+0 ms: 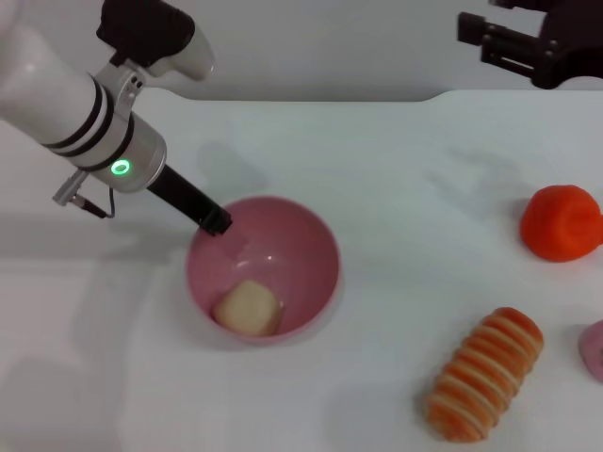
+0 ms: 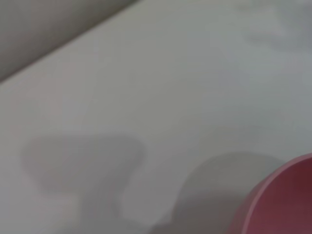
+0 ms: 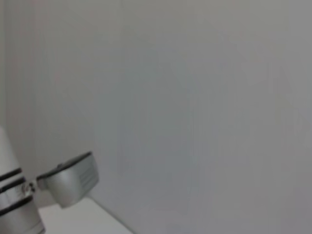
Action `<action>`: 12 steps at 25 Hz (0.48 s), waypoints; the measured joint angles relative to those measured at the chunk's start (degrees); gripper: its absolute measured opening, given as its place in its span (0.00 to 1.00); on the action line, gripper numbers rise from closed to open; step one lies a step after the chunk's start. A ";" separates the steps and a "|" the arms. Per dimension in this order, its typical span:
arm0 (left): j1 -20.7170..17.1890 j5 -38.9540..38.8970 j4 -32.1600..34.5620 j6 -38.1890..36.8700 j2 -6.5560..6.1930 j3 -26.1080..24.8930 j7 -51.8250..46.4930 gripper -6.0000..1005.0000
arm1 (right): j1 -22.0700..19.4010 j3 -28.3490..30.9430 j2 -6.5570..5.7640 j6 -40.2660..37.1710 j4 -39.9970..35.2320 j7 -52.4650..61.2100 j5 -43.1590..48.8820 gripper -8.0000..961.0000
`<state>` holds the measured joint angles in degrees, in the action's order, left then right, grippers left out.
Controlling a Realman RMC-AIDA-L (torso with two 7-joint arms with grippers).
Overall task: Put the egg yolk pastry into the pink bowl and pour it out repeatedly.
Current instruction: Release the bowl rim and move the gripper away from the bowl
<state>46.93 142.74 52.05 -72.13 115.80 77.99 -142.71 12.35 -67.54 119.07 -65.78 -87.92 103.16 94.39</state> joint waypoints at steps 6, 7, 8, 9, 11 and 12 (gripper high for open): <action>-0.31 0.86 -0.26 -2.54 0.13 0.28 -0.47 0.05 | -1.06 1.02 -0.12 -0.38 2.53 -2.42 -2.64 0.55; -0.69 0.87 -0.44 -2.85 0.26 0.51 -0.92 0.05 | -1.07 1.06 -0.13 -0.39 2.66 -2.45 -2.64 0.55; -0.69 0.87 -0.44 -2.85 0.26 0.51 -0.92 0.05 | -1.05 1.08 -0.14 -0.39 2.69 -2.46 -2.65 0.55; -0.90 0.88 -0.46 -2.72 0.34 0.42 -0.93 0.05 | -1.01 1.09 -0.17 -0.41 2.74 -2.48 -2.68 0.55; -0.90 0.88 -0.46 -2.72 0.34 0.42 -0.93 0.05 | -0.92 1.10 -0.21 -0.46 2.76 -2.51 -2.77 0.55; -1.16 0.90 -0.54 -2.18 0.44 -0.02 -1.55 0.05 | -0.90 1.11 -0.23 -0.48 2.76 -2.52 -2.81 0.55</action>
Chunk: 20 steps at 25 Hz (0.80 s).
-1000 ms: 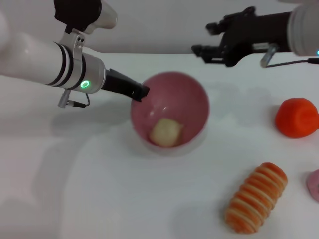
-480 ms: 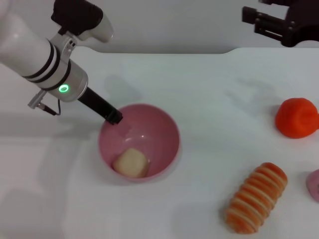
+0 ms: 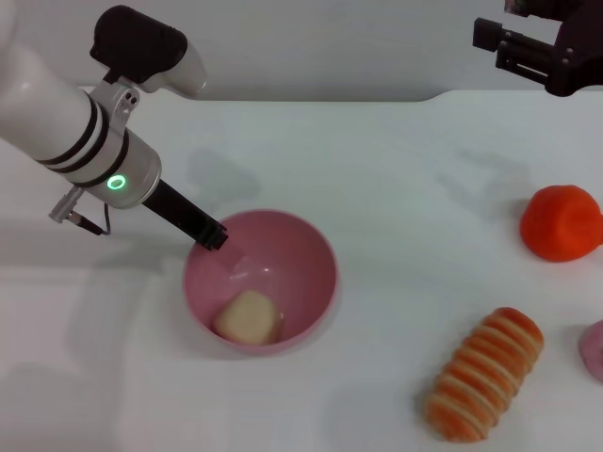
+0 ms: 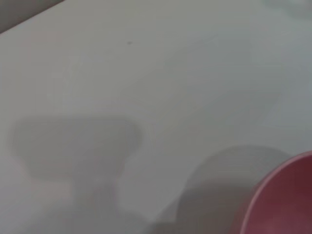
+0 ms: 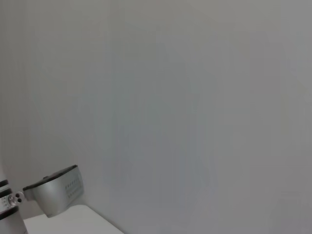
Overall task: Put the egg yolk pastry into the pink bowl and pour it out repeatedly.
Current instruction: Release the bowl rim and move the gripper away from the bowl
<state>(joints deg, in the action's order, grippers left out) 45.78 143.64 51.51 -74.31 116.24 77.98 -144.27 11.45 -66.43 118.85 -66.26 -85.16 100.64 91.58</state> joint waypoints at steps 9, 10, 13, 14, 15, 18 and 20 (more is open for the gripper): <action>-1.36 0.07 0.68 1.10 0.11 -0.42 -2.85 0.14 | -0.18 0.74 -0.02 -0.72 0.17 0.05 -0.12 0.55; -1.36 0.07 0.68 1.10 0.11 -0.42 -2.85 0.16 | -0.21 0.90 -0.02 -0.86 0.34 0.05 -0.13 0.55; -2.12 -0.21 3.71 -0.22 0.37 -1.44 -2.62 0.26 | -0.39 1.03 -0.02 -1.03 0.80 0.04 -0.14 0.55; -2.12 -0.21 3.71 -0.22 0.37 -1.44 -2.62 0.29 | -0.60 1.04 -0.02 -1.04 1.15 0.04 -0.20 0.55; -2.12 -0.21 3.71 -0.22 0.37 -1.44 -2.62 0.33 | -0.60 1.04 -0.02 -1.04 1.15 0.04 -0.20 0.55; -3.37 -1.16 9.50 -0.95 1.35 -5.83 0.12 0.46 | -0.80 1.04 -0.02 -1.16 1.85 0.04 -0.30 0.55; -3.47 -4.45 11.77 -1.05 1.39 -8.01 2.36 0.56 | -0.92 1.07 0.01 -1.42 2.25 0.04 -0.32 0.55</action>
<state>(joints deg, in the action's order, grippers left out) 42.30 139.19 63.29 -75.36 117.63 69.96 -141.90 10.53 -65.36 118.85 -67.67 -82.91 100.68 91.26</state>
